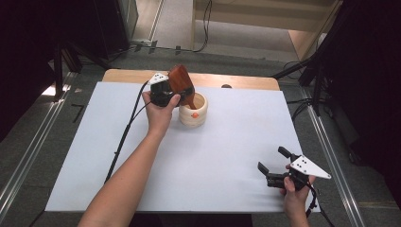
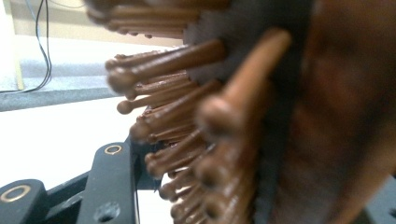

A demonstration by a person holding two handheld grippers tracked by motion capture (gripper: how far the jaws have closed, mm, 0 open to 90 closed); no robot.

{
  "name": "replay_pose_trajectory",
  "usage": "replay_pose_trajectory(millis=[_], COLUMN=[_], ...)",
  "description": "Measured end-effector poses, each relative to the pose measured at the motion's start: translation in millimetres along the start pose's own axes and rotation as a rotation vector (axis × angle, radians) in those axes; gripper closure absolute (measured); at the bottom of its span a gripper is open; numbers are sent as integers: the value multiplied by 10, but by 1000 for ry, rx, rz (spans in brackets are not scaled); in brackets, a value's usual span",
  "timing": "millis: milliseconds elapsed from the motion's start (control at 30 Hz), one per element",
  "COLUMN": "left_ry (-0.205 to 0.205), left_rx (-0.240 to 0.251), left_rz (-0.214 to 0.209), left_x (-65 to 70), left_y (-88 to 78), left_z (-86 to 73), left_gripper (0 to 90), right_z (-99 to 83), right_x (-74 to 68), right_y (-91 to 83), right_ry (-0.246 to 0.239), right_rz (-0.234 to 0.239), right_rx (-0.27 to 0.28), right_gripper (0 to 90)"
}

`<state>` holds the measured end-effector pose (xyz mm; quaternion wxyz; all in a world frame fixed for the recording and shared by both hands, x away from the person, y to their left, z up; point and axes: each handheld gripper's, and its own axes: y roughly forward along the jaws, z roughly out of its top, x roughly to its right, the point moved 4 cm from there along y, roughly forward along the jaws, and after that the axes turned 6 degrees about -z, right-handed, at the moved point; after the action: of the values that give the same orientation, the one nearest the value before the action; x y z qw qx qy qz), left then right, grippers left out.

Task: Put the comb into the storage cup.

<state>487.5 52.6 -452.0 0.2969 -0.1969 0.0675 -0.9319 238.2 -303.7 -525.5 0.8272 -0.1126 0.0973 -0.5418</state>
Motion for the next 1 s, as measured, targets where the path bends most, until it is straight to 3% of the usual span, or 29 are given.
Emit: replay_pose_trajectory(millis=[133, 233, 467, 833, 1000], left_ry=[-18, -27, -13, 12, 17], left_rx=[-7, -11, -28, -30, -14], left_rz=[-16, -22, -15, 34, 35], left_x=[-21, -25, 8, 13, 13], left_y=[-18, -31, -28, -72, -109], left_z=[-2, -24, -30, 6, 19], left_gripper=[362, 364, 233, 0, 0], right_z=[0, 1, 0, 1, 0], right_x=[1, 1, -1, 2, 3], right_y=[1, 5, 5, 6, 5], right_ry=[0, -3, -2, -2, -1], right_rz=[0, 0, 0, 0, 0], right_rx=[0, 0, -1, 0, 0], right_gripper=[0, 0, 0, 0, 0])
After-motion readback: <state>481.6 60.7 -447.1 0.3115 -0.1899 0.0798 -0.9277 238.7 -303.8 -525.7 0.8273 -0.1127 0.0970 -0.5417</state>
